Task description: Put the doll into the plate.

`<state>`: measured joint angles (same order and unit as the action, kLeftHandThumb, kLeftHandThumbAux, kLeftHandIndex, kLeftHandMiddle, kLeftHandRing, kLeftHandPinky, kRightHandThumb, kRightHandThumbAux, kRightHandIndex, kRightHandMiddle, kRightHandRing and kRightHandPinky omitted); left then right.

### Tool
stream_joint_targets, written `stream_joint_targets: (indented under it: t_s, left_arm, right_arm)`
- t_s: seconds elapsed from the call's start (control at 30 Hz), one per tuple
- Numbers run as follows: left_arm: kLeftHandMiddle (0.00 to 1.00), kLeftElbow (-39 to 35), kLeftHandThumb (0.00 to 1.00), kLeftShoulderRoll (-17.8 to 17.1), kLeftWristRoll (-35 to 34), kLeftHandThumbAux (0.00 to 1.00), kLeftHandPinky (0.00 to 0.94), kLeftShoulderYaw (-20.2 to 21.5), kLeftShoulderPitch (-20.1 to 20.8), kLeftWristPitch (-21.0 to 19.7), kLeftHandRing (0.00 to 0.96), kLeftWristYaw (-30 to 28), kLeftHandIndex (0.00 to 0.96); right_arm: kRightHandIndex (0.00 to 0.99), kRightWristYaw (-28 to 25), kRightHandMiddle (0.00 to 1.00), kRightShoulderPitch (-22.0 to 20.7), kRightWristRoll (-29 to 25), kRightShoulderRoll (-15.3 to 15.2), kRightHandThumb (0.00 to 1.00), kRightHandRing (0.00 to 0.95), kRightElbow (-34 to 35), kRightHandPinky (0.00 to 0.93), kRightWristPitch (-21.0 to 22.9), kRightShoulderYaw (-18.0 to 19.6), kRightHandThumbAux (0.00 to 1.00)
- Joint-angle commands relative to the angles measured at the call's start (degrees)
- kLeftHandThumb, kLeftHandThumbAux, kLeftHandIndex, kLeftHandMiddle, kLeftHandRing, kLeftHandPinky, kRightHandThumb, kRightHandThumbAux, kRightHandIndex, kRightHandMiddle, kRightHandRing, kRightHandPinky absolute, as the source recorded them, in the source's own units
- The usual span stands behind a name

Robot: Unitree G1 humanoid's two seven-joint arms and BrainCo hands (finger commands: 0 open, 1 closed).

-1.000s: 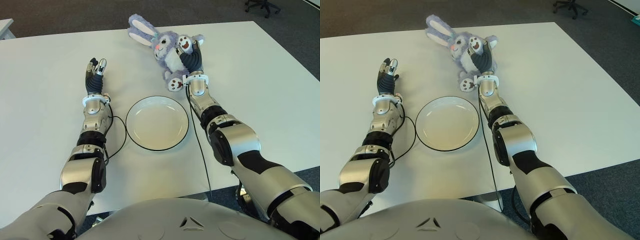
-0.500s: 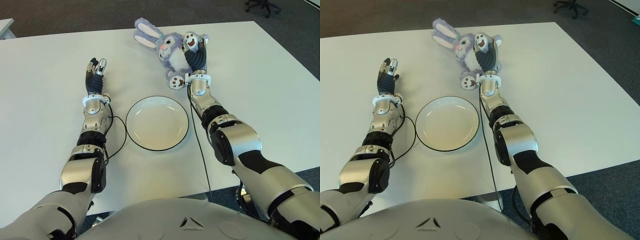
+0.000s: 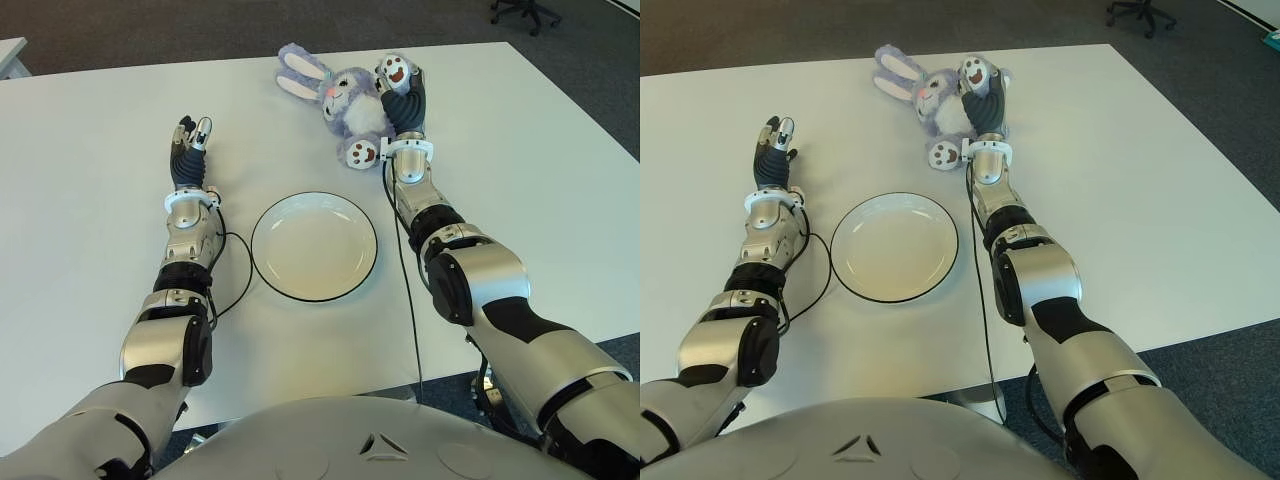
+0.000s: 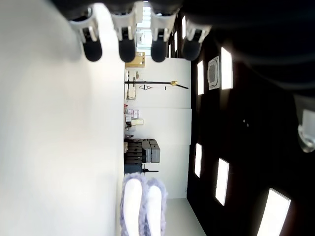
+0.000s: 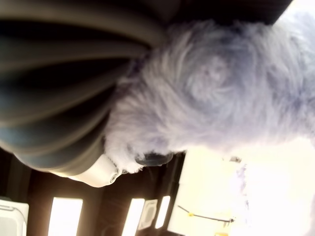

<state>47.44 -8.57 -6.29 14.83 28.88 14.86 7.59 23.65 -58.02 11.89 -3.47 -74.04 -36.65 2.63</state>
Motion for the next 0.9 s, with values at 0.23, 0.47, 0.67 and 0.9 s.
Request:
stream_joint_targets:
  t_s: [0.23, 0.47, 0.67, 0.9]
  left_arm:
    - [0.073, 4.8, 0.000, 1.8, -0.6, 0.398, 0.054, 0.1, -4.4, -3.9, 0.062, -0.4, 0.000]
    - [0.069, 5.6, 0.000, 1.8, -0.6, 0.398, 0.053, 0.2, -4.0, -3.7, 0.062, -0.3, 0.000]
    - [0.066, 6.3, 0.000, 1.7, -0.7, 0.400, 0.040, 0.3, -3.7, -3.3, 0.057, -0.4, 0.000]
    - [0.065, 6.9, 0.000, 1.7, -0.7, 0.399, 0.044, 0.4, -3.4, -2.9, 0.056, -0.5, 0.000]
  right_arm:
    - [0.444, 5.8, 0.825, -2.3, 2.7, -0.6, 0.728, 0.854, 0.9, 0.837, -0.4, -1.7, 0.702]
    - [0.444, 5.1, 0.807, -2.3, 2.7, -1.3, 0.731, 0.837, 1.3, 0.840, -0.7, -2.0, 0.699]
    - [0.444, 3.3, 0.820, -2.6, 1.8, -1.8, 0.735, 0.839, 1.6, 0.839, -0.6, -1.2, 0.700]
    - [0.442, 1.5, 0.828, -3.3, 0.3, -2.1, 0.739, 0.835, 2.2, 0.815, -0.1, -0.5, 0.703]
